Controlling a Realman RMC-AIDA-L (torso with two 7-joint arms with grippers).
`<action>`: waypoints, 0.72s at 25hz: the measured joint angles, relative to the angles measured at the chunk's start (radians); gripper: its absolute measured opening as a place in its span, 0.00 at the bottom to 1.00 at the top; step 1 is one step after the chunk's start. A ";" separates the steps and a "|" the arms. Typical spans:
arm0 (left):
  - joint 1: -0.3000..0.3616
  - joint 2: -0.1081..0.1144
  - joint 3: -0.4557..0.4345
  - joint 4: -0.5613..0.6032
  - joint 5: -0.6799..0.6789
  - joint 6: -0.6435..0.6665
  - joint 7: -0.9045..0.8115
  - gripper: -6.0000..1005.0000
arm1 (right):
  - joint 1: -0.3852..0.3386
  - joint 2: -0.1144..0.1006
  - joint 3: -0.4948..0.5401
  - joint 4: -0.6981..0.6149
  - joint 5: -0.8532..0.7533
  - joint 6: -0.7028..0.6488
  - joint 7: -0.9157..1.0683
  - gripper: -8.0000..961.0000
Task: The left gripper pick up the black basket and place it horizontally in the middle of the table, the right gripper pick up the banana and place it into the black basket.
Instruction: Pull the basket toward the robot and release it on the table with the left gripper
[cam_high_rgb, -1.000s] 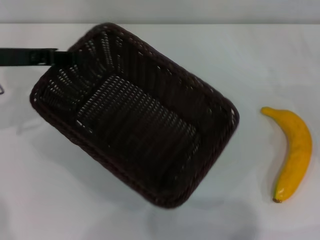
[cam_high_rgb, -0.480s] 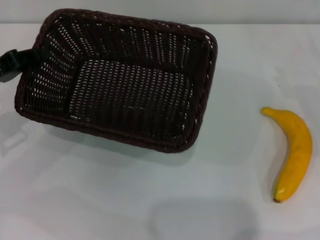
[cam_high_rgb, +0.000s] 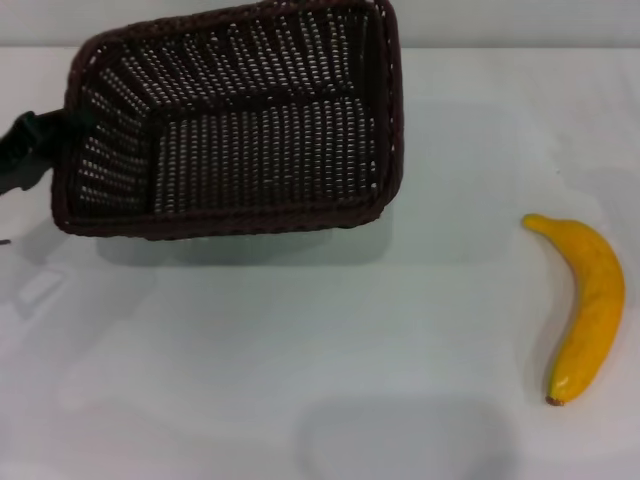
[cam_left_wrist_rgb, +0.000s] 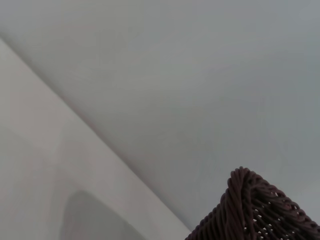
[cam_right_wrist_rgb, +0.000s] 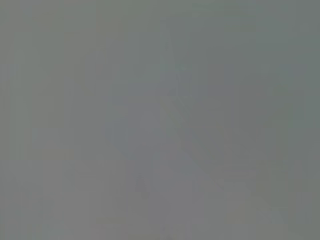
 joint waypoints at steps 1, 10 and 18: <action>-0.002 -0.004 0.001 -0.001 0.000 0.007 -0.002 0.19 | 0.001 0.000 0.001 -0.001 0.000 -0.003 0.000 0.86; -0.059 -0.022 0.012 -0.011 0.110 0.059 -0.085 0.19 | 0.006 0.000 0.001 -0.015 0.000 -0.027 -0.002 0.86; -0.071 -0.029 0.012 -0.012 0.136 0.050 -0.138 0.20 | 0.005 0.000 0.001 -0.015 0.000 -0.032 -0.002 0.86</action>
